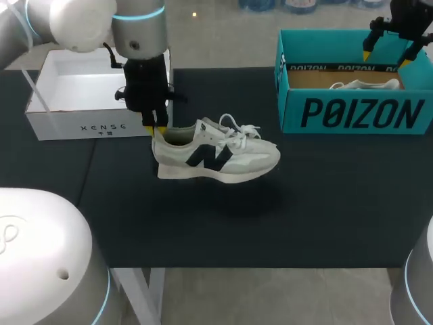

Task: Take the shoe out of the shoebox, open the shoe tongue, remove and reinsert the insole, then place the shoe into the shoebox

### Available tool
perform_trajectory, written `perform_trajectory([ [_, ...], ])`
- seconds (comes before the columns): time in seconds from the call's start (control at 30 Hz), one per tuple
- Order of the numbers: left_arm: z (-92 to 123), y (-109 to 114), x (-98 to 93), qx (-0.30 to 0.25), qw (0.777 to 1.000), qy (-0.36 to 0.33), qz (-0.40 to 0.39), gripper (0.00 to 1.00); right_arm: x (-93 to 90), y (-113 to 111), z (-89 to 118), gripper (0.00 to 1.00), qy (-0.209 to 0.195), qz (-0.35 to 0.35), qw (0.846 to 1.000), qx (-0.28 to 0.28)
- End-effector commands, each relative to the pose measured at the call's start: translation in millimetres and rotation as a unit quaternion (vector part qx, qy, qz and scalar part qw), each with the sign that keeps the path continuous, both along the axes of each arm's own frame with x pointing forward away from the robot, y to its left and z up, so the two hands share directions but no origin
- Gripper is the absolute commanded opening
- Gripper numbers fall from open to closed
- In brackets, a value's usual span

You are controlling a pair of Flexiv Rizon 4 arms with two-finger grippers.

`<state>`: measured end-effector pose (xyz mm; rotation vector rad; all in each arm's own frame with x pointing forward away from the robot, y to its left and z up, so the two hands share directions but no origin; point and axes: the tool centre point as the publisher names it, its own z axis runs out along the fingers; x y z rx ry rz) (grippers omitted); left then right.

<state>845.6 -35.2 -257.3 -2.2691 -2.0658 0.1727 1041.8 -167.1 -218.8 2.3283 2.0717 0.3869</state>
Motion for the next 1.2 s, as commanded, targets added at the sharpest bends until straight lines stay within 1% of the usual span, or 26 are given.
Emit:
perform_trajectory([
  [0.03, -11.9, -9.9, -18.4, -0.033, 0.950, -0.310, 0.013, 0.00, 0.4, 0.1, 0.0, 1.00, 0.000, 0.000, 1.000, -0.001],
  [0.1, -20.3, -12.8, -20.4, -0.030, 0.948, -0.317, 0.020, 0.00, 0.4, 0.1, 0.0, 1.00, 0.000, 0.000, 1.000, -0.001],
  [0.13, -23.6, -14.4, -21.1, -0.042, 0.946, -0.320, 0.021, 0.00, 0.4, 0.1, 0.0, 1.00, 0.000, 0.000, 1.000, -0.001],
  [0.17, -27.8, -15.5, -21.3, -0.029, 0.943, -0.330, 0.031, 0.00, 0.4, 0.1, 0.0, 1.00, 0.000, 0.000, 1.000, -0.001],
  [0.47, -59.9, -22.1, -12.2, -0.028, 0.949, -0.313, 0.035, 0.00, 0.4, 0.1, 0.0, 1.00, 0.000, 0.000, 1.000, -0.001],
  [0.57, -67.0, -26.2, -10.0, -0.024, 0.951, -0.307, 0.034, 0.00, 0.4, 0.1, 0.0, 1.00, 0.000, 0.000, 1.000, -0.001],
  [0.73, -69.8, -37.4, -10.8, -0.021, 0.959, -0.283, 0.029, 0.00, 0.4, 0.1, 0.0, 1.00, 0.000, 0.000, 1.000, -0.001],
  [0.9, -63.5, -49.2, -13.0, -0.018, 0.965, -0.259, 0.024, 0.00, 0.4, 0.1, 0.0, 1.00, 0.000, 0.000, 1.000, -0.001],
  [1.0, -63.4, -55.1, -11.7, -0.019, 0.972, -0.232, 0.029, 0.00, 0.4, 0.1, 0.0, 1.00, 0.000, 0.000, 1.000, -0.001],
  [1.2, -60.8, -60.4, -10.3, -0.023, 0.977, -0.208, 0.036, 0.00, 0.4, 0.1, 0.0, 1.00, 0.000, 0.000, 1.000, -0.001],
])
